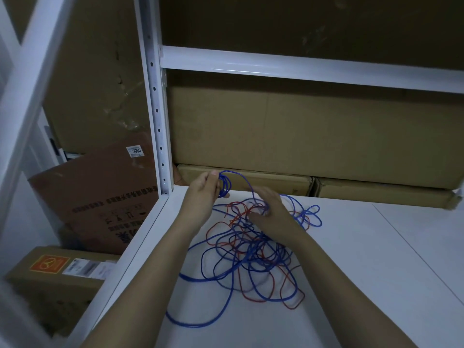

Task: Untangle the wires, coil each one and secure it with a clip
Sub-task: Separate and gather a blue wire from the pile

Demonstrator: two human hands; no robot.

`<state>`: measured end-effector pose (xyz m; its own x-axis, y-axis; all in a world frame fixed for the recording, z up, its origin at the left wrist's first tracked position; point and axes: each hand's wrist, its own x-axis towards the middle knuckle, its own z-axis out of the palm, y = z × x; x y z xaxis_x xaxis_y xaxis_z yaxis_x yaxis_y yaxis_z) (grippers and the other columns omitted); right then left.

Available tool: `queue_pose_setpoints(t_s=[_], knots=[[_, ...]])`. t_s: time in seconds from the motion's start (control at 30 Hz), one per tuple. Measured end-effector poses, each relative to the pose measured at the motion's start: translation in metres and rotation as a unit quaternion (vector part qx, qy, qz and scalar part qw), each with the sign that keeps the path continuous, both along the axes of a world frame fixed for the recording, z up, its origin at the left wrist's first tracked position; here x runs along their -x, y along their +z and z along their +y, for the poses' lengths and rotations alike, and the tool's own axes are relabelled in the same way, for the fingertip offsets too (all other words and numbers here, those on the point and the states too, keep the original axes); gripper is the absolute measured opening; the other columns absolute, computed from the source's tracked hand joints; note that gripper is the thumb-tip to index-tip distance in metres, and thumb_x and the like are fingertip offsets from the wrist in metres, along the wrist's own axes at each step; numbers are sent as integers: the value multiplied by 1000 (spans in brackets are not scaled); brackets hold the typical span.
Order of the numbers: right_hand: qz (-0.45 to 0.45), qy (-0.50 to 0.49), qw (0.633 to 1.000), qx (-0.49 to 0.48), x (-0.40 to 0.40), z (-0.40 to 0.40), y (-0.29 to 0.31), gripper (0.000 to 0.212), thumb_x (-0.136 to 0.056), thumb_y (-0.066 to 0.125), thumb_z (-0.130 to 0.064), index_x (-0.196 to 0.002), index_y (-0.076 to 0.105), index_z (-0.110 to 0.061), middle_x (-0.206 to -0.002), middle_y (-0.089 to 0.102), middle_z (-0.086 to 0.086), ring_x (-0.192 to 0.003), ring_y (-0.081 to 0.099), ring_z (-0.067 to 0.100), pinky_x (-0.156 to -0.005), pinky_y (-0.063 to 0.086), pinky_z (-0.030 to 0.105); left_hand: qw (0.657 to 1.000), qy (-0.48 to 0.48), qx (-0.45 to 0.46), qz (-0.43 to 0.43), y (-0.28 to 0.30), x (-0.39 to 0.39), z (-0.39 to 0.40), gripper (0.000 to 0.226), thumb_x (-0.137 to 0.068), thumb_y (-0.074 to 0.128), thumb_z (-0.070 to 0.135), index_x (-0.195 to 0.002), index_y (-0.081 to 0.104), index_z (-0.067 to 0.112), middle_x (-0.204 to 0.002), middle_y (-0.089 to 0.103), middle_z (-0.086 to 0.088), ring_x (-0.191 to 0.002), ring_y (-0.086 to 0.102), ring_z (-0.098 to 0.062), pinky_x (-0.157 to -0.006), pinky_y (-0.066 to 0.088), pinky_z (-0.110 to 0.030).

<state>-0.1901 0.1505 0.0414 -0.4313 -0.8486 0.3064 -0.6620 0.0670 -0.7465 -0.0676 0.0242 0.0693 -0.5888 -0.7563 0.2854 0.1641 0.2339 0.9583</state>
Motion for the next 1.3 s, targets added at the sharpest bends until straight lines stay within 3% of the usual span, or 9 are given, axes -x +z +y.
queue_pose_setpoints(t_s=[0.27, 0.4, 0.53, 0.63, 0.83, 0.9, 1.1, 1.2, 1.3], knots=[[-261, 15, 965, 1, -19, -4, 29, 33, -91, 50, -51, -94, 68, -23, -98, 73, -5, -108, 62, 16, -95, 40, 35, 993, 32, 90, -69, -1, 3, 2, 36, -104, 35, 29, -78, 51, 9, -70, 48, -3, -67, 62, -14, -86, 47, -47], [-236, -31, 971, 33, -24, -5, 28, 28, -100, 46, -29, -84, 65, -17, -86, 71, 1, -80, 66, 10, -77, 47, 30, 989, 43, 121, -70, -1, 4, 5, 35, -104, 33, 28, -80, 52, 12, -70, 50, -2, -82, 64, -28, -81, 46, -42], [-122, -117, 986, 14, -14, -5, 20, 17, -96, 54, -22, -86, 66, -28, -105, 57, -8, -100, 52, 11, -85, 43, 25, 989, 65, 119, -65, 2, 2, 3, 39, -104, 32, 30, -91, 54, 1, -77, 54, -6, -75, 62, -12, -81, 45, -38], [-34, -178, 982, 54, -7, -2, 13, 13, -91, 61, -22, -96, 66, -33, -106, 48, -3, -107, 45, 21, -92, 43, 34, 985, 75, 135, -75, -3, -1, -3, 34, -104, 32, 29, -80, 50, 14, -76, 49, -4, -87, 62, -33, -81, 44, -44], [98, -173, 976, 86, 1, 5, 14, 20, -88, 65, -6, -108, 70, -2, -98, 63, 12, -85, 59, 21, -82, 53, 32, 986, 78, 117, -91, -12, 1, -5, 34, -104, 32, 34, -74, 45, 24, -76, 53, -1, -89, 62, -32, -73, 41, -38], [103, -182, 973, 98, 3, 6, 14, 20, -87, 67, -6, -107, 71, -5, -98, 65, 9, -86, 58, 17, -75, 47, 10, 986, 79, 118, -87, -12, 2, -3, 34, -104, 32, 34, -74, 44, 26, -76, 53, -1, -89, 62, -31, -72, 41, -38], [-171, -184, 946, 205, 8, 8, 21, 15, -83, 72, -8, -95, 70, -17, -75, 70, -5, -68, 68, 7, -69, 52, 16, 988, 65, 101, -93, -15, 1, -4, 37, -103, 33, 33, -71, 42, 17, -70, 48, -3, -74, 56, -29, -70, 39, -34], [-51, -202, 952, 223, 10, 6, 19, 11, -85, 69, -7, -93, 67, -16, -73, 65, -7, -64, 62, -2, -66, 48, 10, 998, -24, -34, -38, -11, -1, 2, 39, -104, 37, 29, -69, 43, 13, -52, 34, 4, -62, 36, -25, -80, 47, -35], [161, -173, 956, 171, 10, 2, 5, 4, -87, 67, -8, -90, 67, -11, -82, 63, -1, -69, 52, 2, -62, 38, 8, 980, -55, -180, 63, 0, -4, 9, 35, -104, 37, 25, -73, 46, 12, -56, 42, 0, -67, 58, -28, -84, 55, -31]])
